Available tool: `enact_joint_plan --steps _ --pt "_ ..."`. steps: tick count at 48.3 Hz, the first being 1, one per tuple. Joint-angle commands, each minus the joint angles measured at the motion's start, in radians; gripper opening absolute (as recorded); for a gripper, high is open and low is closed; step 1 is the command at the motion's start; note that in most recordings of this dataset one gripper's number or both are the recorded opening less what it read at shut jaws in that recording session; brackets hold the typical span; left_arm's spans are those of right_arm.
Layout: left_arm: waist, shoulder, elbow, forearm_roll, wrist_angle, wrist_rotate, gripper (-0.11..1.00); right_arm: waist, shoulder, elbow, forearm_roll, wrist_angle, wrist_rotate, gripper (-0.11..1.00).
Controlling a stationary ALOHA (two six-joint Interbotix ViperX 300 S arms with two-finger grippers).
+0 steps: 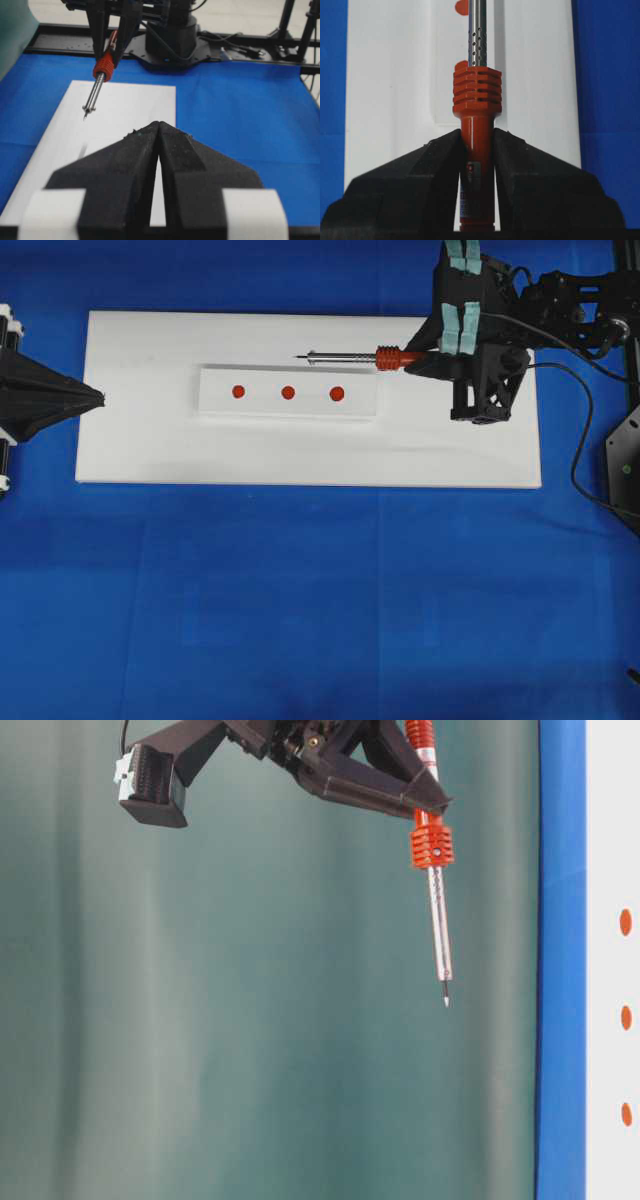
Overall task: Touch the tip of the soldering iron to the mark.
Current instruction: 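Raise the iron tip and shift it right toward the middle dot, then lower the iron tip onto the middle red dot and hold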
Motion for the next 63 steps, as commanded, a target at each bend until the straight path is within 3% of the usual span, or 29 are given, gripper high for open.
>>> enact_joint_plan --steps 1,27,63 --pt "0.002 0.008 -0.011 0.002 -0.011 -0.002 0.0 -0.003 -0.008 -0.025 -0.002 -0.009 0.0 0.06" --pt "0.002 0.009 -0.009 0.002 -0.009 -0.002 0.0 -0.003 0.009 -0.026 -0.002 -0.018 0.002 0.06" --pt "0.002 0.009 -0.011 0.002 -0.009 0.0 0.0 0.026 0.27 -0.017 0.005 -0.158 0.002 0.06"
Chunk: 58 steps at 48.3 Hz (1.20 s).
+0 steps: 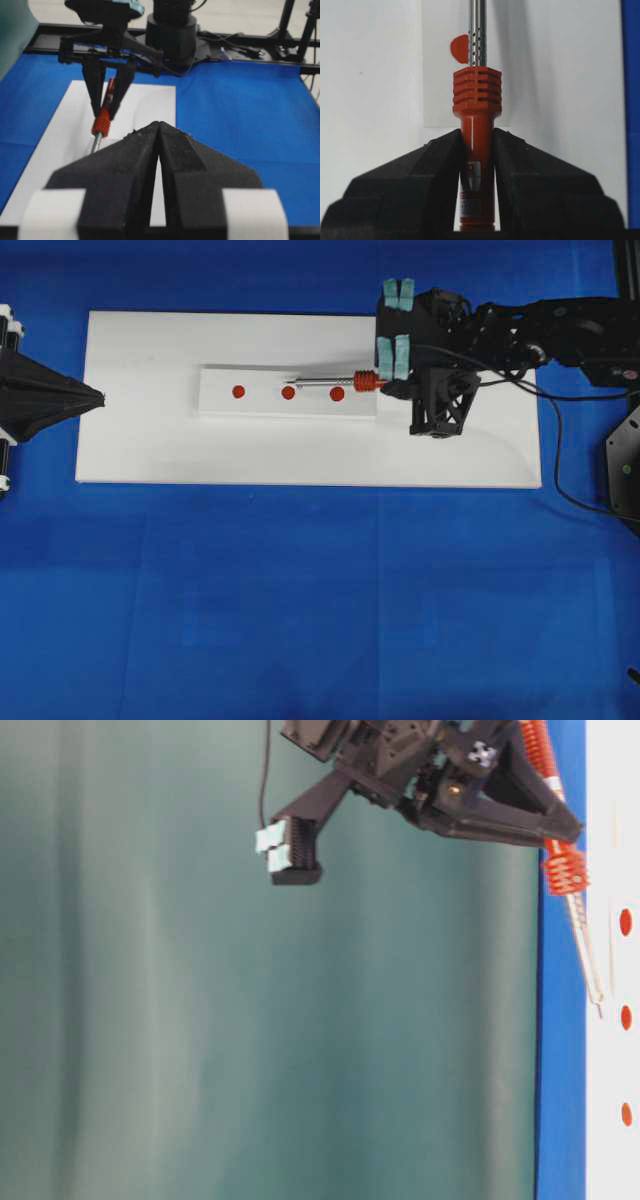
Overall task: Touch the tip of the soldering iron to the mark.
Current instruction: 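Lower the iron tip onto the middle red dot and hold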
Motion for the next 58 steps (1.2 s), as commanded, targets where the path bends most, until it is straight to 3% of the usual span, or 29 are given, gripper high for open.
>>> enact_joint_plan --steps 1,58 --pt "0.003 0.009 -0.011 0.002 -0.009 0.0 0.0 0.005 0.002 -0.017 0.003 -0.015 0.0 0.06" --pt "0.003 0.009 -0.011 0.002 -0.009 0.0 0.0 0.005 0.012 -0.011 0.003 0.008 0.0 0.06"
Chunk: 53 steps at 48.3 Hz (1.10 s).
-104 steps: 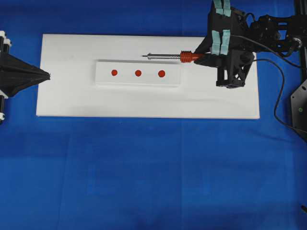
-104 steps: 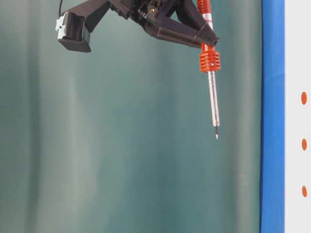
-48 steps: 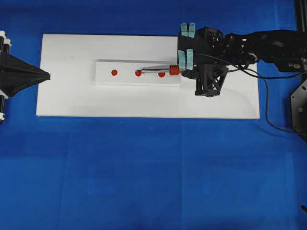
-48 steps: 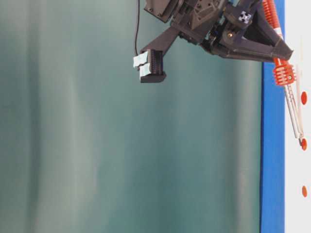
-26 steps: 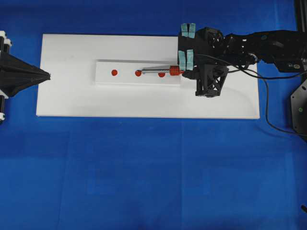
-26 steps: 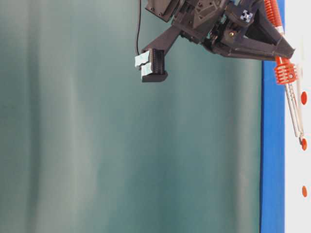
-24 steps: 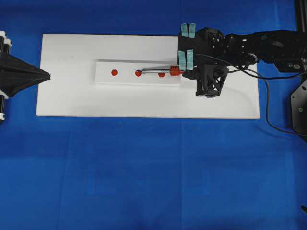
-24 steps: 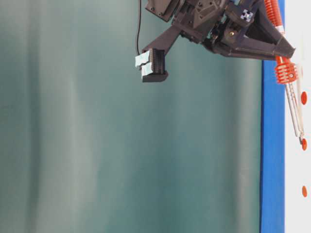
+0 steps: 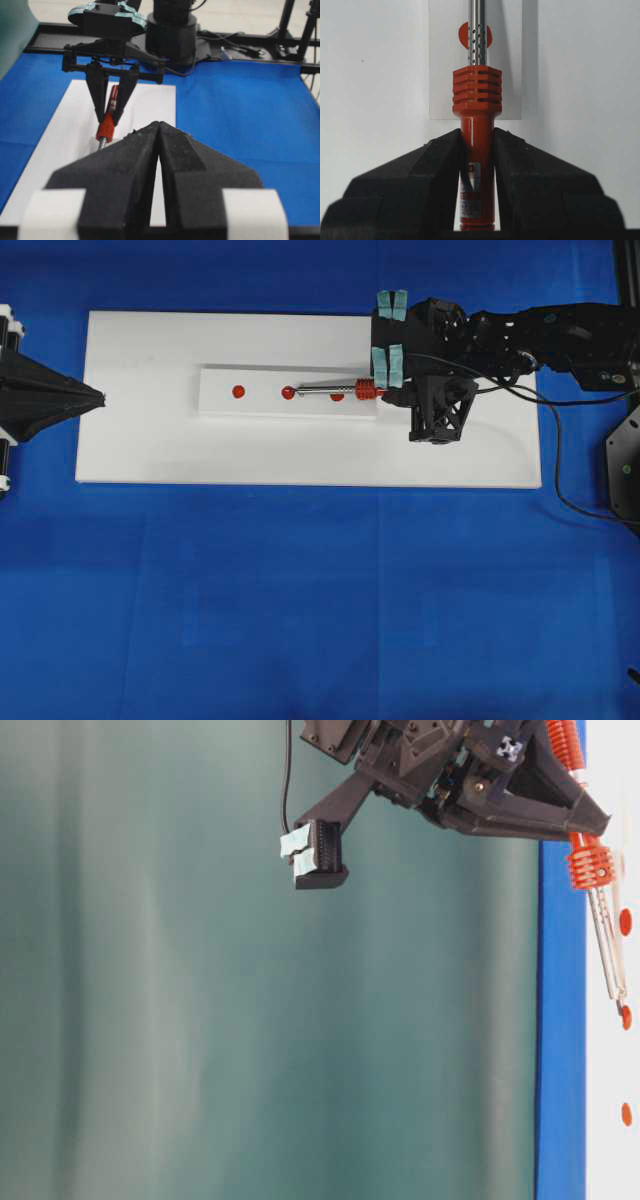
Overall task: Touch the tip of the soldering iron to the mark.
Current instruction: 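Lower the iron tip onto the middle red dot and hold, then raise the iron tip and move it right toward the right dot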
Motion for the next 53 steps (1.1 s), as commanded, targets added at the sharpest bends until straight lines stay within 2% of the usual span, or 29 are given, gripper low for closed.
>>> enact_joint_plan --steps 1,42,53 --pt "0.002 0.009 -0.009 0.002 -0.011 0.0 0.0 0.0 -0.009 -0.014 0.003 -0.003 0.0 0.06" --pt "0.002 0.008 -0.011 0.002 -0.011 0.0 0.0 0.0 -0.015 -0.021 0.002 0.008 0.0 0.06" --pt "0.002 0.008 -0.011 0.002 -0.011 0.0 0.0 -0.011 -0.092 -0.077 -0.003 0.094 0.0 0.06"
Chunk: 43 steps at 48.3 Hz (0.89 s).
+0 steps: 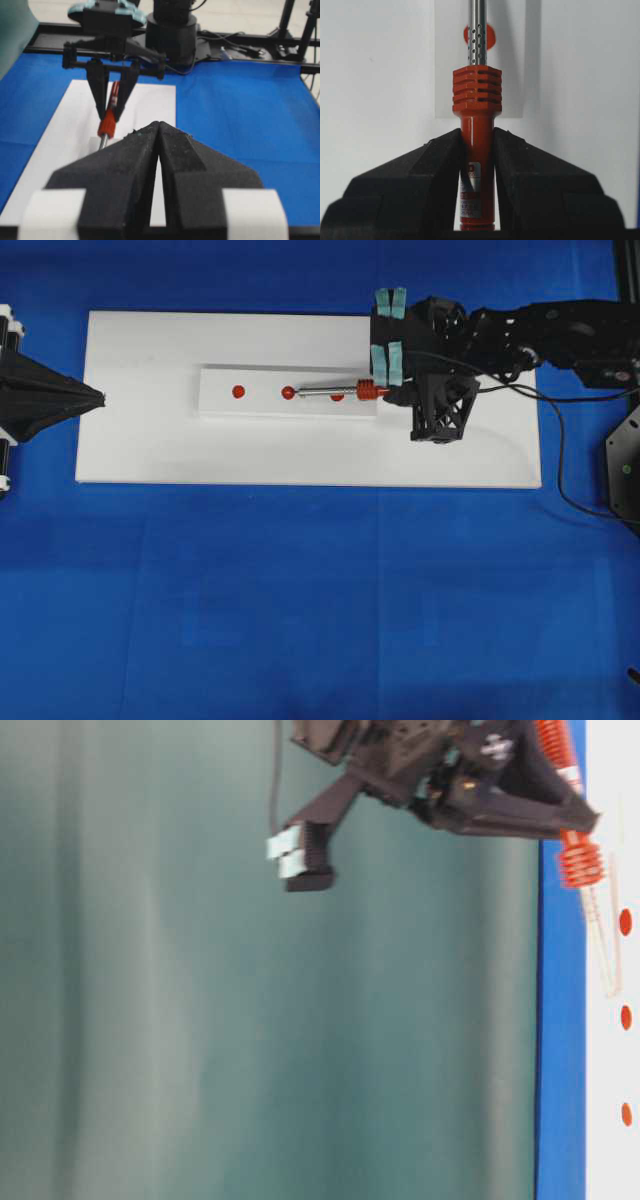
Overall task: Touch the tip of the soldering iron to the mark.
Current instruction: 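Raise the iron tip and move it right toward the right dot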
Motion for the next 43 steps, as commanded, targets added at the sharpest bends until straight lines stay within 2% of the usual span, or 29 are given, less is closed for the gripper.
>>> enact_joint_plan --steps 1,17,43 --pt "0.002 0.008 -0.009 0.002 -0.011 0.0 0.0 -0.006 -0.064 -0.051 -0.005 0.034 0.0 0.06" --pt "0.002 0.008 -0.011 0.002 -0.011 0.0 0.0 -0.009 -0.181 -0.175 -0.074 0.192 0.002 0.06" --pt "0.002 0.003 -0.011 0.002 -0.011 0.0 0.0 -0.009 -0.187 -0.192 -0.086 0.21 0.005 0.06"
